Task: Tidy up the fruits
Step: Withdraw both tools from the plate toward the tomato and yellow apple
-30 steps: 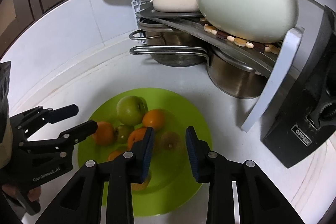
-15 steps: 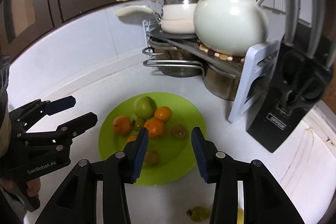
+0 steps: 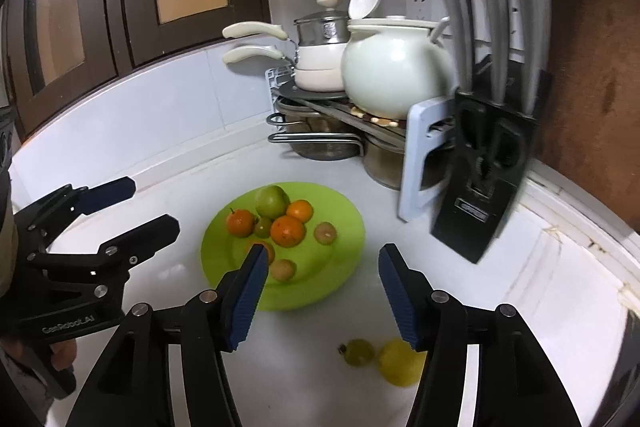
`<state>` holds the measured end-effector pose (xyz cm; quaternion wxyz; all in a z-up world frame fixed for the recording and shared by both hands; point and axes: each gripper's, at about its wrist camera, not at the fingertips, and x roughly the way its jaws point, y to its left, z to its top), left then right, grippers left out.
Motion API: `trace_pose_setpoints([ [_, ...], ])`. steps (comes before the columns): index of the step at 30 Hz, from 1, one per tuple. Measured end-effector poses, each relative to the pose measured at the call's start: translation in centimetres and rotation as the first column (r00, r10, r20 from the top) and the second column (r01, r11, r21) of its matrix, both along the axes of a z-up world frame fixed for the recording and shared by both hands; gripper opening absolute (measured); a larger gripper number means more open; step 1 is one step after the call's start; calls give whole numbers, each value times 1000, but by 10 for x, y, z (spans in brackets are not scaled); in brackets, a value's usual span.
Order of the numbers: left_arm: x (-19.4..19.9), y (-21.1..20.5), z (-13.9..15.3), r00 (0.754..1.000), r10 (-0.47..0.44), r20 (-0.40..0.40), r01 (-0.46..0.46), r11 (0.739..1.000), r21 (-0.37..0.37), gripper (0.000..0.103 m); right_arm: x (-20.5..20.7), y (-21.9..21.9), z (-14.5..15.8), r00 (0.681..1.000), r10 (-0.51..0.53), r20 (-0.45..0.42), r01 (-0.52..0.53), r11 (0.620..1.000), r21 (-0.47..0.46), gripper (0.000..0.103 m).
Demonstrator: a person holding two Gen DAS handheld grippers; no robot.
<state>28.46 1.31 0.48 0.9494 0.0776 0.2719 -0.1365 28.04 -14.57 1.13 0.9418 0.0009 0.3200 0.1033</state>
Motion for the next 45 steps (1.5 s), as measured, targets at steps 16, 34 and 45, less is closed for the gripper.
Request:
trace_pose_setpoints([
  [16,-33,-52,-16,988,-152,-2,152,988,30,79,-50,-38,-10,998,-61,5,61,996,-60,60],
  [34,-10,-102,-79,922,-371,-110,384,914,134,76,-36,-61,-65,990,-24,-137,7,993,-120,60],
  [45,17,-120,-115,888,-412,-202,443,886,140,61,-24,-62,-86,981,-16,-194,-15,988,-156,60],
])
